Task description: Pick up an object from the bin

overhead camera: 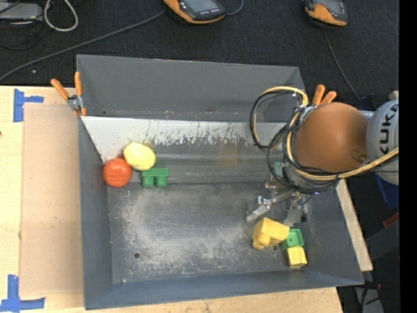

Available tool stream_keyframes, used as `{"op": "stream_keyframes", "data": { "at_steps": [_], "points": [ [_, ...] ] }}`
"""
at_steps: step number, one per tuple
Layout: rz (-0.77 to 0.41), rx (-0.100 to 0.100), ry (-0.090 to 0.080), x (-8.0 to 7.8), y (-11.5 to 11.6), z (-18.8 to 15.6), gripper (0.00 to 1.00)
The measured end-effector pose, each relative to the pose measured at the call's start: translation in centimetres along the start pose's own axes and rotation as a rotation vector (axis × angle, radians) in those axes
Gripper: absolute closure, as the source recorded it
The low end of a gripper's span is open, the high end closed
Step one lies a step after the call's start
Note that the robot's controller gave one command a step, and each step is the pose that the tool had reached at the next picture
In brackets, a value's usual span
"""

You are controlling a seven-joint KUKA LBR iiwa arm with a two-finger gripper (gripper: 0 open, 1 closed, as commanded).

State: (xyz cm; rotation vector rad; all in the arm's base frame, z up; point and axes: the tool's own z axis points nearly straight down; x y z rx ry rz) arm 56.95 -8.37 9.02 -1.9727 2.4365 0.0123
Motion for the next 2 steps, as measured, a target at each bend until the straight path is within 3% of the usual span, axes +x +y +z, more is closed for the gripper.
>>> {"op": "stream_keyframes", "data": {
  "at_steps": [1,2],
  "points": [
    [0.088,0.032,-0.009,3.2,3.4,-0.6,0.00],
    [0.100,0.004,0.001,4.4,4.7,-2.2,0.00]
  ]
}}
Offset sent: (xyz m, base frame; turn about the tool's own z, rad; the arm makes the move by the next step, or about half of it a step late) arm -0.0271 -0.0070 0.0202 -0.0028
